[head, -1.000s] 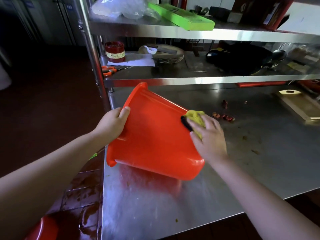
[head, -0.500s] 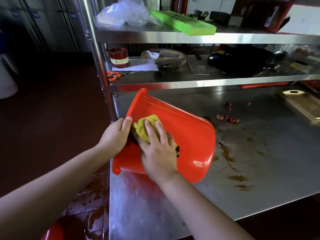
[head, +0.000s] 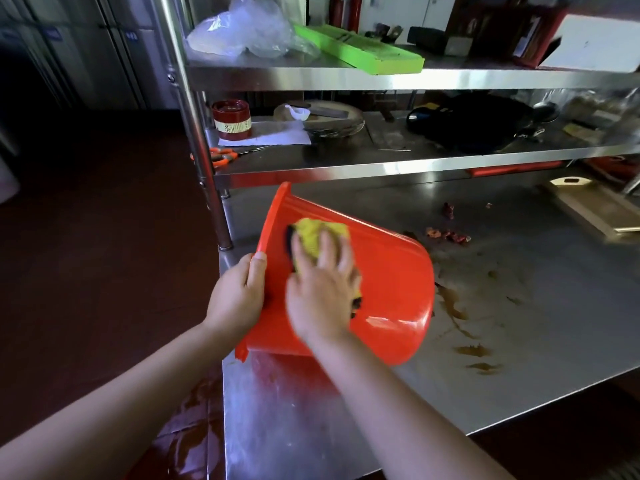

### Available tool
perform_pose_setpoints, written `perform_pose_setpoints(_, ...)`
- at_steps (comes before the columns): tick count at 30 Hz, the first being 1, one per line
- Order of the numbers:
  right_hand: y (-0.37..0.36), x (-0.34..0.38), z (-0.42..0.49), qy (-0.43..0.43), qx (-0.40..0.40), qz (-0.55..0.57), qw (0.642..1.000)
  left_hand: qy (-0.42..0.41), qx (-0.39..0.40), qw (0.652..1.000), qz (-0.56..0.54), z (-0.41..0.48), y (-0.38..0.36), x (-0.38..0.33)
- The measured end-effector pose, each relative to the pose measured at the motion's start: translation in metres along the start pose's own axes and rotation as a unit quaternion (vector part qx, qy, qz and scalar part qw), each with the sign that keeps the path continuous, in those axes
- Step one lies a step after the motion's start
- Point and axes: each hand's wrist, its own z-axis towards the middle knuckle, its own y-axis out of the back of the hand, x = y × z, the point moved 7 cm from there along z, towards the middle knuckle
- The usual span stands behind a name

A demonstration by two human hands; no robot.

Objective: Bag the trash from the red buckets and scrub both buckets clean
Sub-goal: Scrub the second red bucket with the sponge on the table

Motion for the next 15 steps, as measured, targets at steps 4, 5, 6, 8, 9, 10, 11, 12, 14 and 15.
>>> perform_pose_setpoints(4, -0.006, 0.031, -0.006, 0.1, 0.029, 0.005, 0.995, -0.017, 0.009, 0.999, 0.037, 0.0, 0.002, 0.003)
perform_pose_setpoints(5, -0.002, 0.021, -0.004, 0.11, 0.026, -0.003, 0.994, -0.016, 0.008, 0.999, 0.048, -0.002, 0.003, 0.002)
perform_pose_setpoints(6, 0.004, 0.005, 0.0, 0.103, 0.019, -0.012, 0.994, -0.019, 0.005, 0.998, 0.054, -0.003, 0.004, 0.003)
perform_pose_setpoints(8, 0.014, -0.045, 0.011, 0.025, 0.016, -0.028, 0.999, -0.011, 0.015, 0.999, 0.043, -0.008, 0.003, 0.005)
perform_pose_setpoints(9, 0.02, -0.075, 0.017, -0.033, 0.024, -0.031, 0.999, -0.005, 0.028, 0.999, 0.034, -0.01, 0.001, 0.009)
perform_pose_setpoints(10, 0.027, -0.103, 0.019, -0.086, 0.027, -0.03, 0.996, 0.0, 0.043, 0.999, 0.023, -0.012, 0.0, 0.016)
perform_pose_setpoints(11, 0.033, -0.126, 0.02, -0.124, 0.027, -0.022, 0.992, 0.016, 0.064, 0.998, 0.007, -0.013, 0.0, 0.021)
perform_pose_setpoints(12, 0.037, -0.143, 0.019, -0.145, 0.024, -0.007, 0.989, 0.038, 0.084, 0.996, -0.014, -0.014, 0.001, 0.024)
perform_pose_setpoints(14, 0.039, -0.154, 0.016, -0.145, 0.014, 0.019, 0.989, 0.078, 0.107, 0.99, -0.056, -0.004, 0.003, 0.019)
perform_pose_setpoints(15, 0.039, -0.153, 0.014, -0.136, 0.004, 0.023, 0.99, 0.079, 0.098, 0.99, -0.067, 0.007, 0.005, 0.012)
